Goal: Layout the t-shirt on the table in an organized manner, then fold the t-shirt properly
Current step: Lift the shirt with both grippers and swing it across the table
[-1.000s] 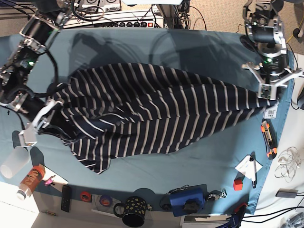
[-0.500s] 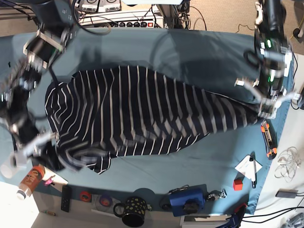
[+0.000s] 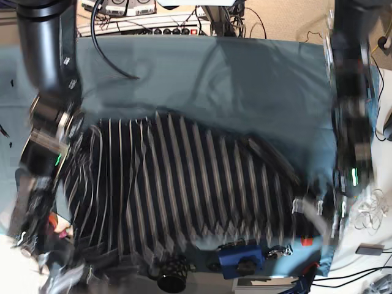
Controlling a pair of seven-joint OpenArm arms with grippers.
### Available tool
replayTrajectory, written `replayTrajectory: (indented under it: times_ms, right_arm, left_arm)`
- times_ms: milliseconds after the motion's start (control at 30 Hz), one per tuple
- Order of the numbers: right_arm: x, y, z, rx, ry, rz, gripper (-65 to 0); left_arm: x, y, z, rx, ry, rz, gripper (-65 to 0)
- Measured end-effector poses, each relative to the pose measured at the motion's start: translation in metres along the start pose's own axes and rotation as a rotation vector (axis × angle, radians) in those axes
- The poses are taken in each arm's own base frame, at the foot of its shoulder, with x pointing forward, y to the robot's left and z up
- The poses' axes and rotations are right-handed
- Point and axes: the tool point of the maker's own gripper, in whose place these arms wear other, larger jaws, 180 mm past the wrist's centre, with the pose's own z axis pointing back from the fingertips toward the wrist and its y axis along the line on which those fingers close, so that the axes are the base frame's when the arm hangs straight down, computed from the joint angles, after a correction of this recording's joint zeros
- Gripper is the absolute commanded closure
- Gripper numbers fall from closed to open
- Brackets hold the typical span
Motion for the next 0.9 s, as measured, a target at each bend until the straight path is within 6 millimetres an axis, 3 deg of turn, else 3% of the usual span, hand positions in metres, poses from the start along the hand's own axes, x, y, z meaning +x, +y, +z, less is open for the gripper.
replayTrajectory:
  times_ms: [133,200,233,367,400,567,733,900]
  right_arm:
    - [0.109,0.01,0.022,0.024,-0.11,0.038,0.0]
    - [0.134,0.013,0.034,0.057,-0.176,0.019,0.0]
    - [0.132,0.012,0.036,0.072,-0.175,0.011,0.0]
    - [0.074,-0.011,0.036,0.047,0.008,-0.044,0.0]
    - [0.073,-0.016,0.039,0.041,0.012,-0.047,0.0]
    - [0.106,-0.02,0.057,0.057,-0.065,-0.06,0.0]
    - [0.084,-0.016,0.054,0.083,0.014,-0.081,0.0]
    - [0.079,-0.006,0.056,0.138,0.064,-0.101,0.0]
  left_arm:
    - [0.076,0.026,-0.006,0.029,-0.083,0.006,0.0]
    - [0.104,0.034,0.0,0.006,-0.121,0.03,0.0]
    - [0.114,0.037,0.005,-0.012,-0.136,0.019,0.0]
    - [0.131,0.053,0.021,-0.071,-0.146,-0.012,0.0]
    - [0.132,0.055,0.025,-0.088,-0.143,-0.009,0.0]
    - [0.112,0.069,0.039,-0.129,-0.044,0.003,0.0]
    - [0.112,0.068,0.045,-0.174,-0.043,0.005,0.0]
    - [0.091,0.07,0.052,-0.203,0.077,0.014,0.0]
